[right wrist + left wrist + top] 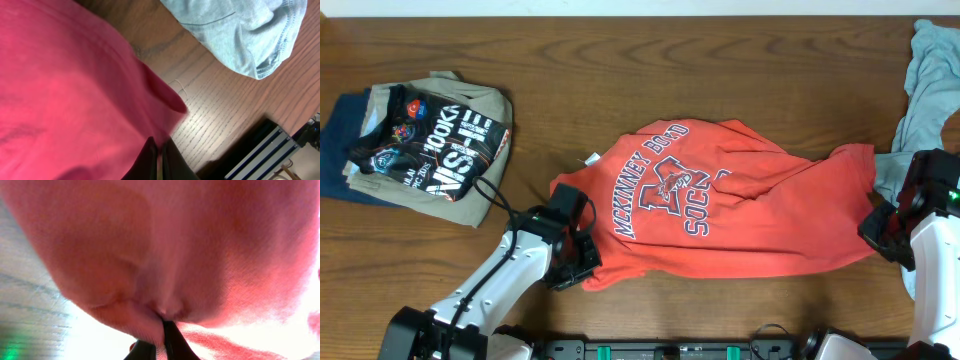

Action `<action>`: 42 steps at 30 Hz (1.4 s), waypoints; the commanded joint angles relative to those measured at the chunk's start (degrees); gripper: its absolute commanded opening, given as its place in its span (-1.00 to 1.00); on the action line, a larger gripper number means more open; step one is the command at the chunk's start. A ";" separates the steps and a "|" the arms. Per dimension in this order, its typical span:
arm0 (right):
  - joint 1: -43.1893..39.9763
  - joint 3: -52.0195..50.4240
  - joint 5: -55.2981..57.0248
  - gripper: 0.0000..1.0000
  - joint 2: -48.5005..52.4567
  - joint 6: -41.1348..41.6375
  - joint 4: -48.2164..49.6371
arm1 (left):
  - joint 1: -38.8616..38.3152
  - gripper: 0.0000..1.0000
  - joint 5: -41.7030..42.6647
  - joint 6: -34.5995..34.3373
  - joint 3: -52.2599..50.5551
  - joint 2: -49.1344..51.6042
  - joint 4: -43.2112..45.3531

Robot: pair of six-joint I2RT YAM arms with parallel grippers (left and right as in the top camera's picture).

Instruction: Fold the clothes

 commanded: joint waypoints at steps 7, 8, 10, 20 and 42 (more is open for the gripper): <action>-0.81 -1.46 -2.01 -0.93 -0.17 1.07 0.22 | 4.37 -0.88 -0.11 7.26 5.31 -0.33 -5.09; -0.81 -2.10 -2.03 -0.88 -0.17 1.09 0.46 | 5.11 -0.88 -0.11 7.26 5.35 -0.33 -5.03; -0.81 -3.54 -2.03 -0.67 -0.17 1.53 1.36 | 6.47 -0.88 -0.11 7.26 5.35 -0.33 -5.09; -0.94 -15.56 -1.14 0.14 0.04 2.14 17.84 | 7.67 -0.88 -0.09 7.23 5.33 -0.31 -5.97; -3.28 -24.55 3.28 0.38 6.56 2.14 35.85 | 7.67 -0.88 -0.09 7.23 5.33 -0.31 -6.38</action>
